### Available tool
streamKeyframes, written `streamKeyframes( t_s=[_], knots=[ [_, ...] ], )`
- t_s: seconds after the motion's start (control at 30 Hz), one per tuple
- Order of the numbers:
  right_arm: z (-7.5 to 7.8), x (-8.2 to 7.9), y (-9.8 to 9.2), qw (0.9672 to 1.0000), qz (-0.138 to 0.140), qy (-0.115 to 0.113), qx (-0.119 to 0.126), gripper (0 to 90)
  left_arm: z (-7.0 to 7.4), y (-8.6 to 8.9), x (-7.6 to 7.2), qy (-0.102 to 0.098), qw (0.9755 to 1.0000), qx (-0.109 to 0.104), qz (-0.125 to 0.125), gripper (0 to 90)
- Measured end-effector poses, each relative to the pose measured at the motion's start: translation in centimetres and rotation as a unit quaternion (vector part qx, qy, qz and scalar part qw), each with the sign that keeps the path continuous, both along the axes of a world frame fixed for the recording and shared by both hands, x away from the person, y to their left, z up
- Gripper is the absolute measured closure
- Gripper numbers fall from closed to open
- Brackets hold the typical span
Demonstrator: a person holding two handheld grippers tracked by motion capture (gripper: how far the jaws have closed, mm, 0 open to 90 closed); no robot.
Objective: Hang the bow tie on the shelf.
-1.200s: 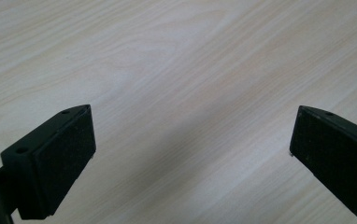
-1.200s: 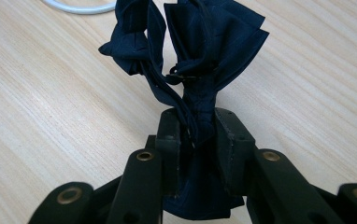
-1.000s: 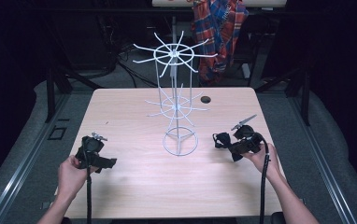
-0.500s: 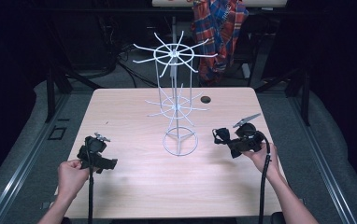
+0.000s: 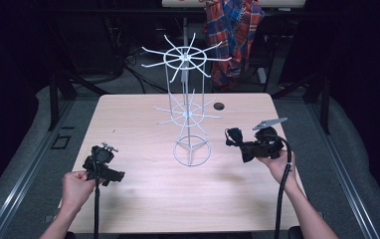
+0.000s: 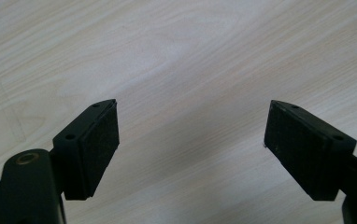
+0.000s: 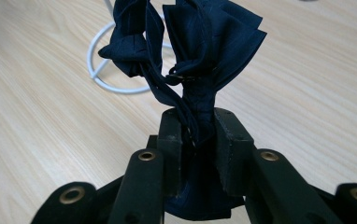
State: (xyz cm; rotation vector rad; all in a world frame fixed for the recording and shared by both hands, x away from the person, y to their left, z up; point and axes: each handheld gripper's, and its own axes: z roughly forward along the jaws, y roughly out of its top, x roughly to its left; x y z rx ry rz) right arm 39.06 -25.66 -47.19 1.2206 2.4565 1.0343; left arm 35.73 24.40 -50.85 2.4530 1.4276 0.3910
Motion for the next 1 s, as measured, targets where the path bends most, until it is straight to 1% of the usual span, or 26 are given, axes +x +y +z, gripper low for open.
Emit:
streamKeyframes(
  t_s=[0.1, 0.2, 0.23, 0.27, 0.3, 0.33, 0.37, 0.43, 0.47, 0.53, 0.57, 0.7, 0.77, 0.83, 0.87, 0.93, 1.0],
  knots=[
    [0.2, -0.1, 0.2, 1.0000, 0.002, -0.004, 0.004, 73.6, 0.0, 0.0, 0.0, 0.003, 1.0000, 0.002, 0.000, 18.3],
    [0.4, -0.1, 0.4, 0.9999, 0.012, -0.009, 0.006, 73.7, -0.1, 0.0, -0.1, 0.003, 1.0000, 0.003, 0.000, 18.3],
    [0.5, -0.2, 0.6, 0.9999, 0.009, -0.007, 0.012, 73.7, -0.1, 0.0, -0.1, 0.004, 1.0000, 0.005, -0.001, 18.3],
    [0.6, -0.3, 0.6, 0.9998, 0.012, -0.011, 0.010, 73.7, -0.1, 0.0, 0.0, 0.003, 1.0000, 0.003, -0.001, 18.3],
    [0.7, -0.3, 0.6, 0.9998, 0.012, -0.008, 0.011, 73.6, -0.1, -0.1, 0.0, 0.003, 1.0000, 0.004, -0.001, 18.2],
    [0.7, -0.4, 0.6, 0.9997, 0.012, -0.013, 0.016, 73.7, -0.2, -0.1, 0.0, 0.003, 1.0000, 0.005, -0.004, 18.2],
    [0.8, -0.5, 0.6, 0.9997, 0.012, -0.015, 0.014, 73.7, -0.2, -0.2, 0.0, 0.005, 1.0000, 0.004, -0.004, 18.1],
    [0.9, -0.5, 0.5, 0.9996, 0.011, -0.017, 0.020, 73.7, -0.3, -0.2, 0.0, 0.007, 0.9999, 0.005, -0.007, 18.1],
    [1.0, -0.5, 0.4, 0.9995, 0.012, -0.018, 0.023, 73.7, -0.5, -0.3, 0.1, 0.015, 0.9998, 0.003, -0.011, 18.1],
    [1.1, -0.6, 0.2, 0.9995, 0.009, -0.018, 0.025, 73.7, -0.5, -0.3, 0.1, 0.018, 0.9997, 0.005, -0.013, 18.1],
    [1.1, -0.6, 0.2, 0.9993, 0.007, -0.018, 0.031, 73.7, -0.5, -0.3, 0.1, 0.018, 0.9997, 0.005, -0.014, 18.1],
    [1.3, -0.6, 0.1, 0.9992, 0.009, -0.024, 0.032, 73.7, -0.5, -0.4, 0.1, 0.010, 0.9999, 0.007, -0.011, 18.0],
    [1.3, -0.6, 0.2, 0.9990, 0.009, -0.025, 0.037, 73.6, -0.5, -0.4, 0.0, 0.011, 0.9999, 0.006, -0.011, 18.0],
    [1.4, -0.6, 0.2, 0.9992, 0.011, -0.023, 0.031, 73.7, -0.5, -0.4, 0.0, 0.010, 0.9999, 0.006, -0.010, 18.0],
    [1.5, -0.6, 0.2, 0.9990, 0.015, -0.027, 0.032, 73.7, -0.5, -0.4, 0.0, 0.010, 0.9999, 0.006, -0.011, 18.0],
    [1.6, -0.7, 0.4, 0.9989, 0.012, -0.030, 0.035, 73.7, -0.4, -0.3, 0.0, 0.009, 0.9999, 0.007, -0.010, 18.0],
    [1.8, -0.7, 0.5, 0.9989, 0.013, -0.031, 0.034, 73.7, -0.5, -0.2, -0.1, 0.013, 0.9999, 0.003, -0.009, 17.8]
  ],
)
